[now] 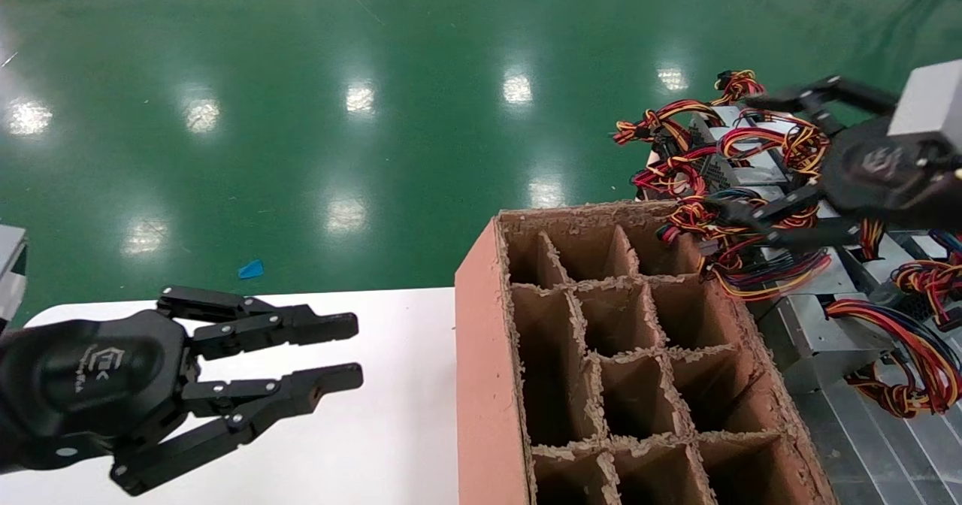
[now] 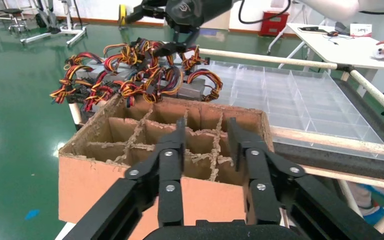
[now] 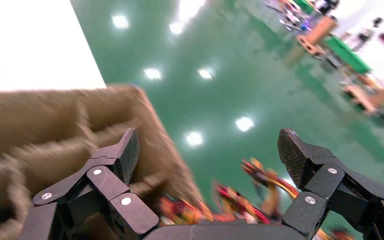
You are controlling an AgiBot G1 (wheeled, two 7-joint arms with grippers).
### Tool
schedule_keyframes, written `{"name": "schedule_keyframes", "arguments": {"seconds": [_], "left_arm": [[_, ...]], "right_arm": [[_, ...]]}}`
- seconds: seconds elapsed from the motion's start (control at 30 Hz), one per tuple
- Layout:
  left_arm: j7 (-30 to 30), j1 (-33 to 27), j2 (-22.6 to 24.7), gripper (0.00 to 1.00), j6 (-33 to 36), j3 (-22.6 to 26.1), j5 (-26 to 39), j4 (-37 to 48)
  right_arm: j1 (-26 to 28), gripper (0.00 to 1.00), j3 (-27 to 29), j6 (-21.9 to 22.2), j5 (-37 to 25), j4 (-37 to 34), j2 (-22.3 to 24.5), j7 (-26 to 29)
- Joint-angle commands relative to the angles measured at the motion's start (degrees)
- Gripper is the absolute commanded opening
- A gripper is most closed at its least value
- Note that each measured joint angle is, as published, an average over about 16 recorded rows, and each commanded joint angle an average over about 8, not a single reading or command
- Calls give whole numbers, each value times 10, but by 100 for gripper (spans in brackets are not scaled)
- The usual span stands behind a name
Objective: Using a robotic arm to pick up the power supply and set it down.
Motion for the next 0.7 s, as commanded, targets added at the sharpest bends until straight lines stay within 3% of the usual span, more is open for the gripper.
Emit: {"name": "schedule_keyframes", "arguments": {"seconds": [0.03, 0.7], "left_arm": [[0, 0, 0, 100, 0, 0, 0, 0], [0, 0, 0, 100, 0, 0, 0, 0]], "right_arm": [[-22, 100, 4, -5, 22, 24, 0, 22], [-236, 100, 38, -55, 230, 251, -1, 230]]}}
